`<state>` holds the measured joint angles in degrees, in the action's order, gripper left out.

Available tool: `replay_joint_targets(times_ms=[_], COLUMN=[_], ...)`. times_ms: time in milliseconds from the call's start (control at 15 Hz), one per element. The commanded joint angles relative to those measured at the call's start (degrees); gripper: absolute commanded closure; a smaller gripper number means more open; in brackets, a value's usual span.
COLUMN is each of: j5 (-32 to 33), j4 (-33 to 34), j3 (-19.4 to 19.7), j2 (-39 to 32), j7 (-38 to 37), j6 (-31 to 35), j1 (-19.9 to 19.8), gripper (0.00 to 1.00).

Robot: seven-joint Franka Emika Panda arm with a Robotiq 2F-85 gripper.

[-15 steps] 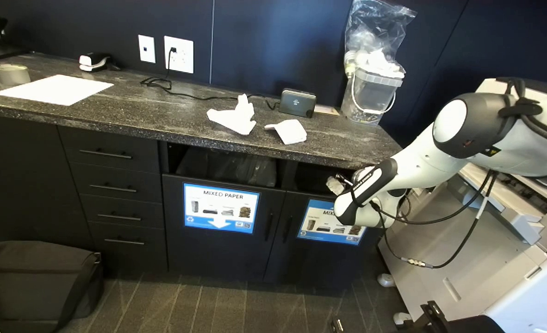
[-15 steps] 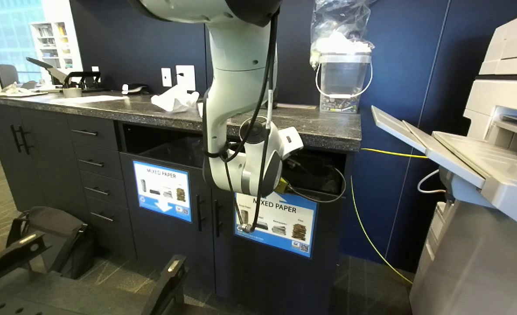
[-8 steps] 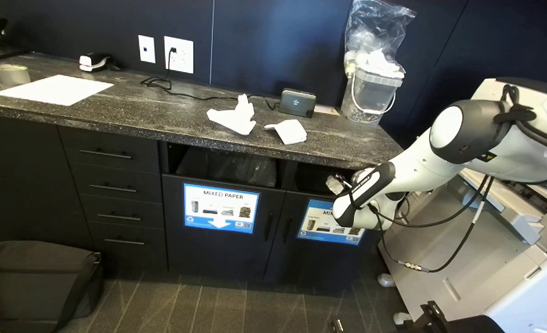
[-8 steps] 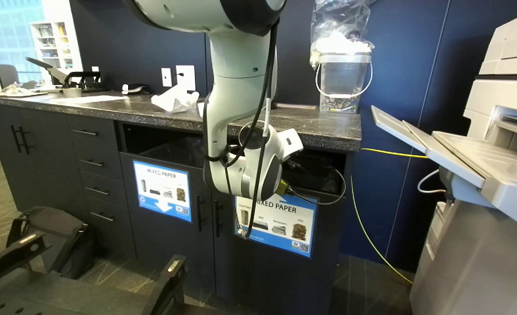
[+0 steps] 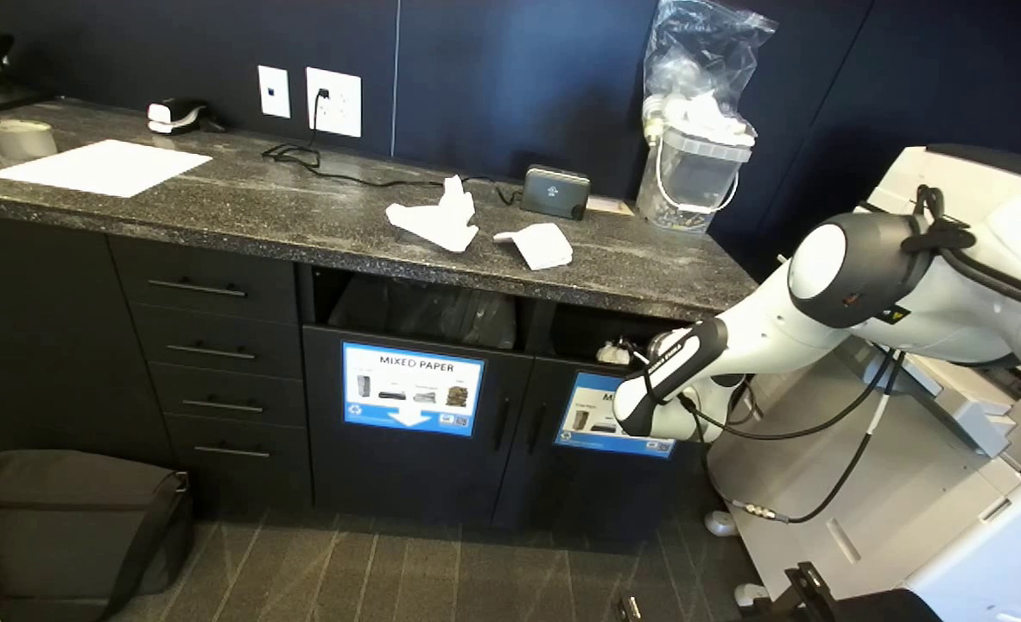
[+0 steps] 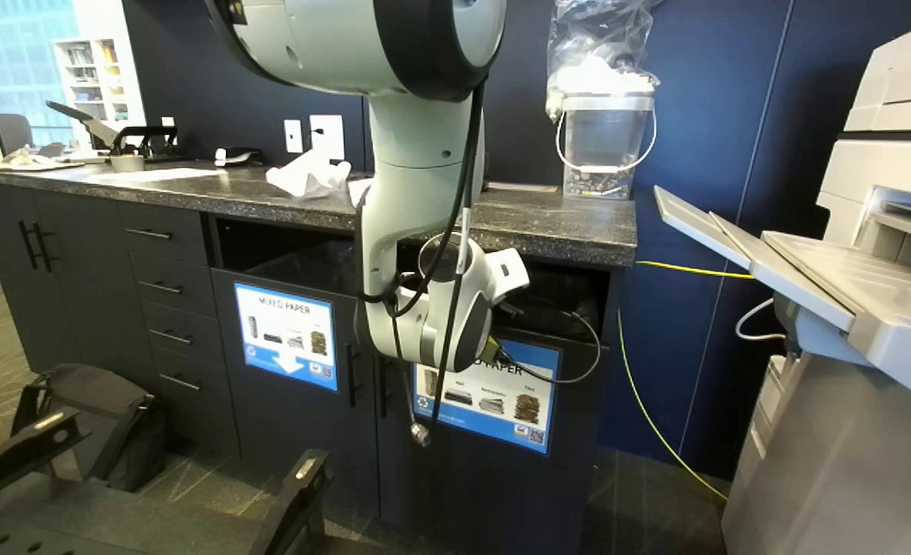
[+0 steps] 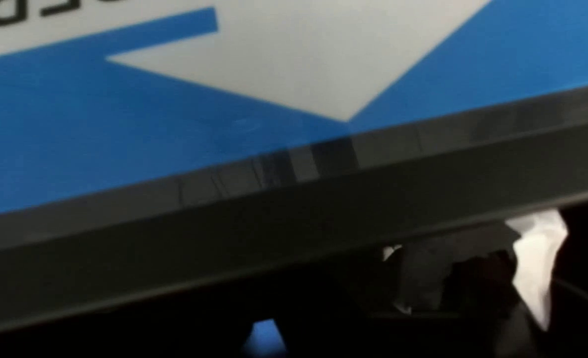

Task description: Put one white paper inside the bin on the right

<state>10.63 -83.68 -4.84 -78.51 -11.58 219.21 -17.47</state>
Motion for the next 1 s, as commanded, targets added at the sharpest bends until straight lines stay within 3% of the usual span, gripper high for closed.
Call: replay_joint_targets(times_ms=[0,133,600,933], j5=[0.7,0.0,-7.8,-15.8], j4=[4.5,5.1,0.3,-5.0], j3=[-0.8,-0.6,2.2,4.4], j2=[-2.2,-2.5,-0.7,0.5], j7=[-0.7,-0.5,2.2,5.7], j6=[-1.6,-1.9,3.1,10.9], j1=[-0.3,0.0,3.4,7.6], gripper=[0.11,0.00,0.00,0.00])
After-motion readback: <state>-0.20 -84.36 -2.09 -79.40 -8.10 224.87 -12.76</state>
